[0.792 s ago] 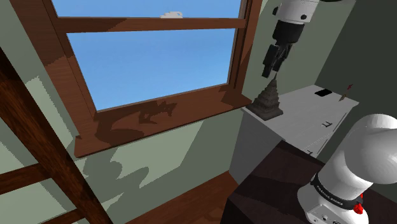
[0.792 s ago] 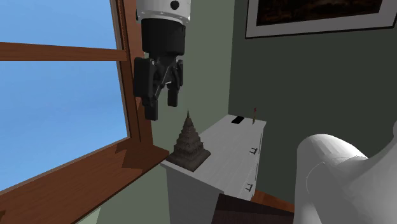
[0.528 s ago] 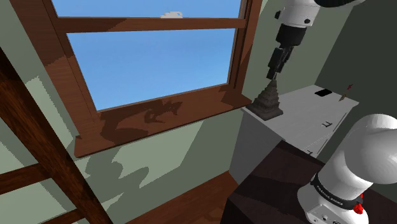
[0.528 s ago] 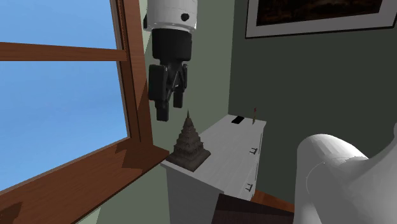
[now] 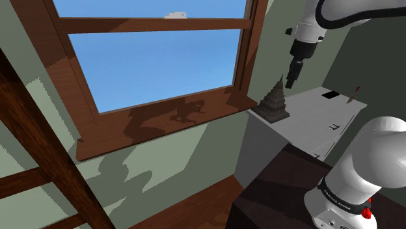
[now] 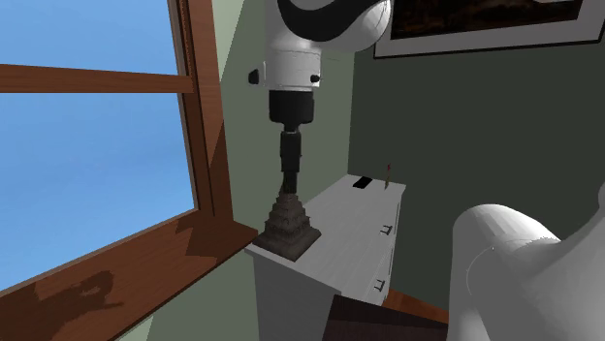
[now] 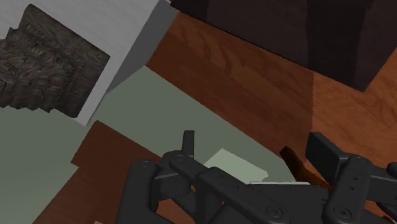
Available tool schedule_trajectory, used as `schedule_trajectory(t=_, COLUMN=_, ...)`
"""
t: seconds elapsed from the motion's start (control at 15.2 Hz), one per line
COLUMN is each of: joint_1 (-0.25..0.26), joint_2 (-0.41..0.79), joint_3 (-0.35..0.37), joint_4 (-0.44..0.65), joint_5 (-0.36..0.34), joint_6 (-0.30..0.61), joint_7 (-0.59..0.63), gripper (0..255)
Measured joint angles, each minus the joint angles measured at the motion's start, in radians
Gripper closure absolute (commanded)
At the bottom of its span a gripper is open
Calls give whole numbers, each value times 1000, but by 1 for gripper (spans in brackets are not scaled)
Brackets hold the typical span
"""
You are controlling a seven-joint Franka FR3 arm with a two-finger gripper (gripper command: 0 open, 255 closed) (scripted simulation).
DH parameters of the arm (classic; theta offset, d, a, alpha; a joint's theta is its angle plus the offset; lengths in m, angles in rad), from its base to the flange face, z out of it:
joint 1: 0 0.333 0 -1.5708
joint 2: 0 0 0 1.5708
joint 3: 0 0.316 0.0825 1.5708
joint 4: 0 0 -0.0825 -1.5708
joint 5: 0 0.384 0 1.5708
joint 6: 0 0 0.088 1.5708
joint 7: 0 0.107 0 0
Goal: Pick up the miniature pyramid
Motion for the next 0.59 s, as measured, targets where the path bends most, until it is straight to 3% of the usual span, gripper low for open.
schedule_trajectory(t=0.59, joint_1=24, joint_2=161, joint_3=-243, joint_4=32, joint_5=-142, joint_6=136, joint_7=-408, gripper=0)
